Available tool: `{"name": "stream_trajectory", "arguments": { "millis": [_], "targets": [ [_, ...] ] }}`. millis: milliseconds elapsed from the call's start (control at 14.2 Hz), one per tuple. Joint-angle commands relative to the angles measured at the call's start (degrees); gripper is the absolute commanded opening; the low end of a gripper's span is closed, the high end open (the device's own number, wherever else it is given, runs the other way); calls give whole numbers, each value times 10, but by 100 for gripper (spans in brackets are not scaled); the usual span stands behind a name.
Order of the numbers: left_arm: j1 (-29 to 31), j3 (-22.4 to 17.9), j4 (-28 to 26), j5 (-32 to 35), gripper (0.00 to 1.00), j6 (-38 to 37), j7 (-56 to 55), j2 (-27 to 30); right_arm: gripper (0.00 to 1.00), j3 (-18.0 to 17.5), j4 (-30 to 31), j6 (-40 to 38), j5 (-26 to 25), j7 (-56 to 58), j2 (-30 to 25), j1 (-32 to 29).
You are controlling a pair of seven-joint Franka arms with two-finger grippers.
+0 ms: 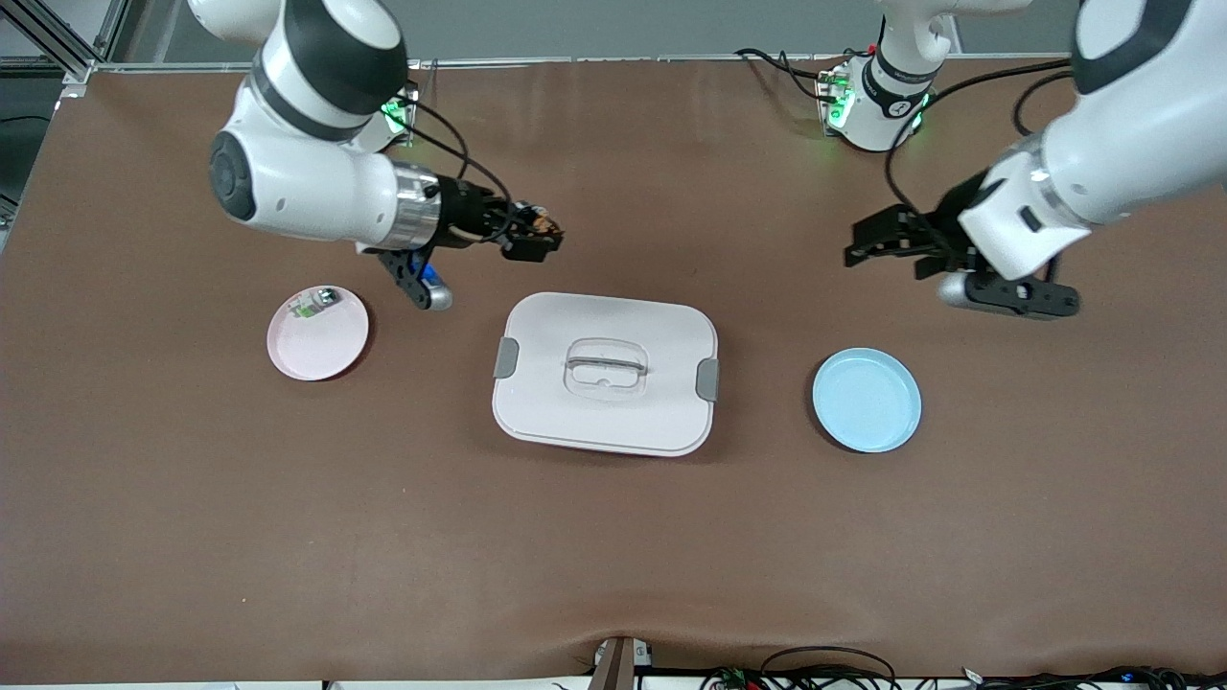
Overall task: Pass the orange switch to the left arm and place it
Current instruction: 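Lift the switch over the box while the left gripper reaches toward it, then grasp the switch with the left gripper from the right gripper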
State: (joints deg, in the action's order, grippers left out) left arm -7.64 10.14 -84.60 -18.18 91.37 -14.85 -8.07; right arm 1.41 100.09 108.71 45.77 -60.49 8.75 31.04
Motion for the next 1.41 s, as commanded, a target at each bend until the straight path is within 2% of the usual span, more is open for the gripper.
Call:
{"name": "stream_trajectory", "arguments": {
  "millis": [0, 211, 351, 633, 984, 1265, 1335],
  "targets": [
    [-23, 1, 2, -7, 100, 15, -22, -5, 34, 8, -49, 51, 23, -72, 43, 39],
    [-50, 1, -7, -8, 100, 29, -33, -5, 34, 8, -63, 90, 69, -105, 71, 53],
    [-66, 1, -42, -25, 100, 69, -40, 3, 34, 8, -63, 129, 110, -116, 79, 66],
    [-66, 32, -149, -57, 100, 191, -41, 53, 34, 8, -88, 191, 115, -174, 115, 97],
    [-67, 62, -183, -111, 100, 276, -40, 60, 34, 8, -109, 193, 115, -199, 137, 106],
    [-66, 68, -259, -137, 100, 326, -7, 109, 34, 8, -109, 193, 114, -199, 137, 106],
    [-65, 68, -268, -150, 96, 335, 5, 111, 34, 9, -109, 193, 114, -199, 137, 106]
  ]
}}
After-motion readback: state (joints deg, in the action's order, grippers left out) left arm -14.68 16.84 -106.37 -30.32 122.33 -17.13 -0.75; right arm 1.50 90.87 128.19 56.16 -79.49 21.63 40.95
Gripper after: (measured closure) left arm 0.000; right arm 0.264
